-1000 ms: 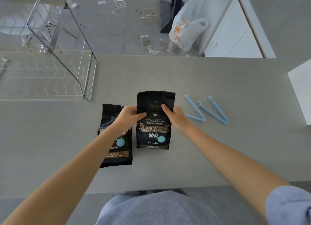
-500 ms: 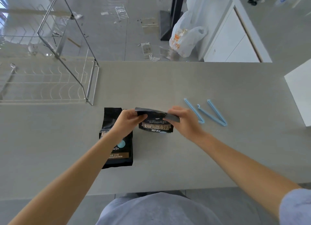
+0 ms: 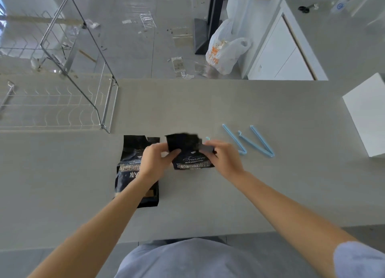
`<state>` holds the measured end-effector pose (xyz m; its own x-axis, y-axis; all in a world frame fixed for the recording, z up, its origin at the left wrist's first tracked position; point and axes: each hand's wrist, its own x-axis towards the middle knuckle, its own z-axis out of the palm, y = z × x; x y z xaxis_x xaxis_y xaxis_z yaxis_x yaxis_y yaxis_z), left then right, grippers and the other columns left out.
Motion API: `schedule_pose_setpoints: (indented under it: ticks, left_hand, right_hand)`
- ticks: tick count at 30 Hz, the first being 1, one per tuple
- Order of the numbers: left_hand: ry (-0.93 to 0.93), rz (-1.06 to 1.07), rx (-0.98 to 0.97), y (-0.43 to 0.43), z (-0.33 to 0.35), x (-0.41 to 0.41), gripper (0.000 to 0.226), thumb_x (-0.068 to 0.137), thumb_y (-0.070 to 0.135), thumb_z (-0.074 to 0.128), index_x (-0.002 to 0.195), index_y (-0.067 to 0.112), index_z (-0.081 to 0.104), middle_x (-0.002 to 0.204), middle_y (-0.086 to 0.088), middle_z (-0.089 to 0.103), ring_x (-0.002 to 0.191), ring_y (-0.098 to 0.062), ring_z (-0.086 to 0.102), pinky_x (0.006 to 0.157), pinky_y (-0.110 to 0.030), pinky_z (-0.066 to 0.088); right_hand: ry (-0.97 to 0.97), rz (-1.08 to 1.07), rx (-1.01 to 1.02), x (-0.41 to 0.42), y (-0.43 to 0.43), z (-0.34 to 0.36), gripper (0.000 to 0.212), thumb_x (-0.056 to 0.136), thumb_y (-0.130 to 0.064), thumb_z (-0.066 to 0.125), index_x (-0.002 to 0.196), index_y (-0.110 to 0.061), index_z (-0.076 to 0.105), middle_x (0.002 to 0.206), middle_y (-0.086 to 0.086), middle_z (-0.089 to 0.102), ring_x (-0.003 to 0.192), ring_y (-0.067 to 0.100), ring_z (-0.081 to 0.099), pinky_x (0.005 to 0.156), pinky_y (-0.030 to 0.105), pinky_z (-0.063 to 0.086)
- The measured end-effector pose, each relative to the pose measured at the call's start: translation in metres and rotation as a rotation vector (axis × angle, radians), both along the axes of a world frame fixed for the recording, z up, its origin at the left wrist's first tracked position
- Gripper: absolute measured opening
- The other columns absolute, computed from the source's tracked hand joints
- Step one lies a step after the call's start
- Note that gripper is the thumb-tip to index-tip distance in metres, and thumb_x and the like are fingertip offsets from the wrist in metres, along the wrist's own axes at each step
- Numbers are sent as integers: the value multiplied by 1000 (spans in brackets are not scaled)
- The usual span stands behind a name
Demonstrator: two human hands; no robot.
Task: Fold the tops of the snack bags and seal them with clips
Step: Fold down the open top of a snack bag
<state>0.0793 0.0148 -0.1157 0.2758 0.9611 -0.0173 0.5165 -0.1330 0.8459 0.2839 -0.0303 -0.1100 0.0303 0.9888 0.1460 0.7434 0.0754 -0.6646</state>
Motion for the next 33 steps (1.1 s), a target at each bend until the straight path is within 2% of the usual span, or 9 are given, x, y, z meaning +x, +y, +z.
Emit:
schedule_pose_setpoints:
  ticks: [4, 6, 8, 12, 18, 22, 24, 27, 33]
  left_hand:
    - [-88, 110, -79, -14, -7, 17, 14, 84, 20, 65, 98, 19, 65, 84, 0, 72, 75, -16, 67, 72, -41, 56]
    - [-187, 198, -128, -15, -6, 20, 25, 82, 22, 66, 101, 28, 51, 78, -1, 71, 69, -17, 68, 67, -41, 57]
    - [-212, 264, -143, -13, -6, 22, 34, 81, 22, 68, 98, 29, 40, 76, -3, 69, 68, -20, 67, 65, -41, 56]
    - [-228, 319, -89, -15, -4, 28, 22, 85, 19, 63, 88, 21, 41, 80, 5, 57, 75, -8, 60, 68, -33, 50]
    - [-356, 325, -184, -3, -1, 25, 21, 89, 15, 57, 81, 23, 40, 63, 4, 46, 55, -7, 40, 55, -21, 39]
    - [-359, 260, -214, -3, -2, 20, 14, 90, 14, 55, 85, 22, 45, 60, -16, 47, 52, -22, 39, 54, -35, 40]
    - [-357, 174, -226, -2, -1, 18, 13, 90, 14, 55, 98, 25, 53, 77, -25, 59, 66, -38, 54, 62, -46, 50]
    - [-311, 40, -234, -1, -3, 14, 28, 86, 17, 61, 109, 34, 58, 105, -9, 65, 91, -17, 65, 76, -42, 58]
    - [-61, -28, -205, -1, -21, 8, 23, 73, 28, 76, 91, 36, 65, 122, 3, 44, 121, -11, 38, 104, -36, 30]
  right_hand:
    - [-12, -74, -223, 8, 5, -9, 24, 82, -34, 68, 80, -10, 67, 57, -2, 57, 54, 20, 49, 53, 31, 39]
    - [158, -82, -249, 13, 5, -5, 22, 80, -29, 70, 97, -16, 65, 76, 0, 70, 67, 17, 64, 63, 36, 52]
    - [321, -99, -217, 18, 1, -4, 35, 80, -20, 70, 110, -20, 53, 83, -2, 72, 75, 10, 69, 70, 28, 55]
    - [486, -201, -60, 17, -4, -4, 34, 83, -13, 67, 90, -31, 39, 66, -7, 64, 58, -1, 60, 59, 8, 42]
    - [541, -242, -71, 14, 3, -2, 34, 84, -3, 63, 68, -23, 41, 67, 0, 49, 62, 10, 49, 63, 20, 44]
    - [574, -212, -131, 12, 4, -3, 19, 86, -5, 60, 76, -19, 52, 71, 5, 57, 66, 13, 54, 67, 27, 48]
    - [528, -109, -160, 13, 3, -2, 13, 86, -10, 63, 94, -20, 61, 85, -5, 63, 76, 1, 58, 70, 17, 50]
    - [401, 9, -243, 16, 4, -3, 37, 80, -14, 71, 112, -27, 60, 111, -8, 60, 99, 4, 56, 74, 17, 53]
    - [243, -42, -229, 13, 7, -12, 18, 76, -9, 74, 92, -17, 70, 98, 4, 50, 99, 20, 51, 85, 29, 46]
